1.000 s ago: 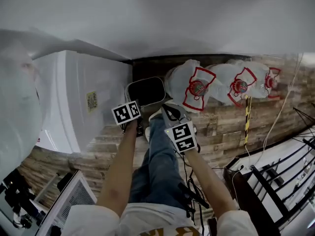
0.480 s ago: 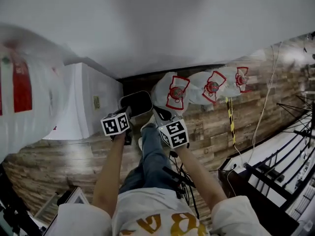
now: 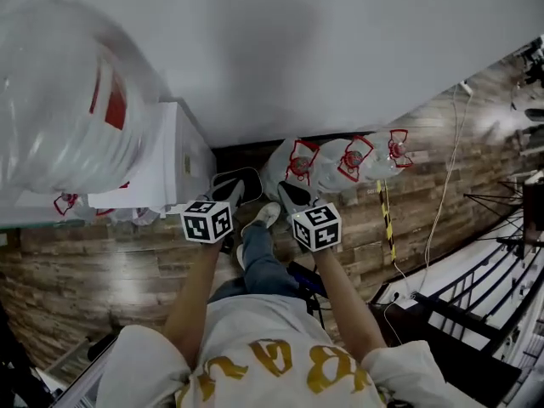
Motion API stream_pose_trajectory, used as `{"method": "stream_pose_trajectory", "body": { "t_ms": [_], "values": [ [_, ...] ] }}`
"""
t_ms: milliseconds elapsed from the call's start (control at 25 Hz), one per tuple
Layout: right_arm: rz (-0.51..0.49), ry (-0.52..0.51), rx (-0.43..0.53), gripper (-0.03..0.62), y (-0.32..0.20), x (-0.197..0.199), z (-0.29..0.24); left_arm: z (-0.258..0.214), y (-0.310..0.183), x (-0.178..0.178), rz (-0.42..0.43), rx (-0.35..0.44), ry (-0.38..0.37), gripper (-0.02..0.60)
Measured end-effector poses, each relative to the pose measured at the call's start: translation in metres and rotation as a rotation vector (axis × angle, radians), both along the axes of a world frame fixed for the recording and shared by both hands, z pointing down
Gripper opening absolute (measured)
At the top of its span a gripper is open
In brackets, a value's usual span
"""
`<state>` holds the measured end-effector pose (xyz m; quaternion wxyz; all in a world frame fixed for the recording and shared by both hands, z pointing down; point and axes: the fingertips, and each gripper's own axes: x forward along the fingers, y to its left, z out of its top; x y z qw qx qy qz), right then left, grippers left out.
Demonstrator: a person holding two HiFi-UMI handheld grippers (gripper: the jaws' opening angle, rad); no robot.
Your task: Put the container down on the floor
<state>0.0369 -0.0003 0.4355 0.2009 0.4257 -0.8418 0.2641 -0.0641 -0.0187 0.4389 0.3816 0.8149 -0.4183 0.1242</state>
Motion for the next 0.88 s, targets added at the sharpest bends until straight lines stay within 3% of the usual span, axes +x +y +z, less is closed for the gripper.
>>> {"method": "stream_pose_trajectory", "body": {
  "t_ms": [160,480,600,720,880],
  "values": [
    [-0.092,0.111,0.043,0.028,0.020,-0.020,-0.018,-0.043,0.018,-0.008,0.019,0.049,-0.011,0.000],
    [-0.125,0.138,0.102,0.028,0.042,-0.057,-0.049,-0.104,0.032,-0.032,-0.020,0.176,0.030,0.000],
    [-0.109,0.083,0.126,0.028,0.051,-0.065,-0.063,-0.113,0.037,-0.038,-0.029,0.185,0.069,0.000],
    [-0.058,-0.055,0.134,0.028,0.052,-0.069,-0.077,-0.112,0.043,-0.041,-0.020,0.204,0.039,0.001],
    [-0.010,-0.039,0.142,0.028,0.049,-0.063,-0.081,-0.111,0.045,-0.046,0.000,0.215,-0.032,0.000]
  ]
}}
